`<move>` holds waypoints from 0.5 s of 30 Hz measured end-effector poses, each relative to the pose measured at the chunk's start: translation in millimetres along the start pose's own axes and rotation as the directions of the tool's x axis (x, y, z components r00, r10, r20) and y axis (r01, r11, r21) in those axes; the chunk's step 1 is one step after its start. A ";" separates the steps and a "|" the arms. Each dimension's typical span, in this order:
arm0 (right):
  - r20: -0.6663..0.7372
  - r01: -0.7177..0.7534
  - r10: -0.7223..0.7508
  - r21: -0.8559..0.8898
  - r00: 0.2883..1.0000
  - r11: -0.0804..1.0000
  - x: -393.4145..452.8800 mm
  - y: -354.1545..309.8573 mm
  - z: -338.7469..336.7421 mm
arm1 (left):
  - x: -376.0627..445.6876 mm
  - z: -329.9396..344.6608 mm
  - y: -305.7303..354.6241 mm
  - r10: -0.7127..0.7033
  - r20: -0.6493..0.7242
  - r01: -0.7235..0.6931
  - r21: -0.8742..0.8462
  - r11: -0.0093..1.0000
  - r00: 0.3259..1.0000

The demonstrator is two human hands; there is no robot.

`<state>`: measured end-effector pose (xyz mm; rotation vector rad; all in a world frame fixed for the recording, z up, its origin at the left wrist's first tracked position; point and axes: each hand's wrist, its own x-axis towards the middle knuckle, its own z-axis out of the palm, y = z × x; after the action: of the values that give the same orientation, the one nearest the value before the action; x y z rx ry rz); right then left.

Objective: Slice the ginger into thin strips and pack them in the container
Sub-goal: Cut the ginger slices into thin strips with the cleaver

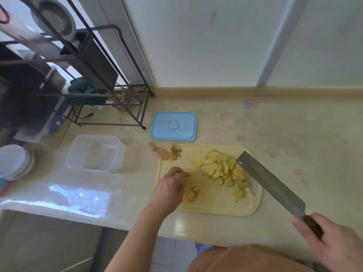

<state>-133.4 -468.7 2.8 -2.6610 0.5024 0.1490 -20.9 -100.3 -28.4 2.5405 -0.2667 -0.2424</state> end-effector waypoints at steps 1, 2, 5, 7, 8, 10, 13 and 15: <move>-0.006 -0.004 0.004 0.001 1.000 1.000 0.0 0.8 1.1 | -7.5 5.1 4.7 -0.062 -0.088 0.064 0.017 0.998 0.994; -0.008 -0.007 0.007 0.001 1.000 1.000 0.0 1.6 2.1 | -13.9 8.8 12.0 -0.124 -0.132 0.130 0.037 0.991 0.983; -0.002 -0.006 0.006 -0.003 1.000 1.000 2.0 0.4 3.4 | -25.7 21.5 37.9 -0.263 -0.059 0.268 0.111 0.957 0.963; 0.005 0.006 -0.006 -0.005 1.000 1.000 3.6 -3.4 2.7 | -28.2 27.3 47.2 -0.290 -0.056 0.294 0.115 0.949 0.955; 0.008 0.011 -0.010 -0.006 1.000 1.000 4.3 -5.1 2.2 | -27.9 29.5 49.2 -0.306 -0.054 0.310 0.105 0.945 0.950; 0.002 0.023 -0.023 -0.011 1.000 1.000 4.8 -6.5 2.3 | -26.4 31.4 51.2 -0.355 -0.036 0.357 0.081 0.931 0.934; -0.008 0.031 -0.031 -0.008 0.999 0.999 5.4 -3.6 4.6 | -22.9 30.5 51.2 -0.400 -0.020 0.400 0.079 0.913 0.916; -0.010 0.036 -0.036 -0.011 0.999 0.999 4.6 -1.0 5.5 | -21.3 29.4 53.0 -0.422 -0.025 0.423 0.072 0.903 0.906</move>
<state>-128.9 -467.0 -2.7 -2.6808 0.4584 0.1280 -55.5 -153.9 -20.5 2.6492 0.2935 -0.3928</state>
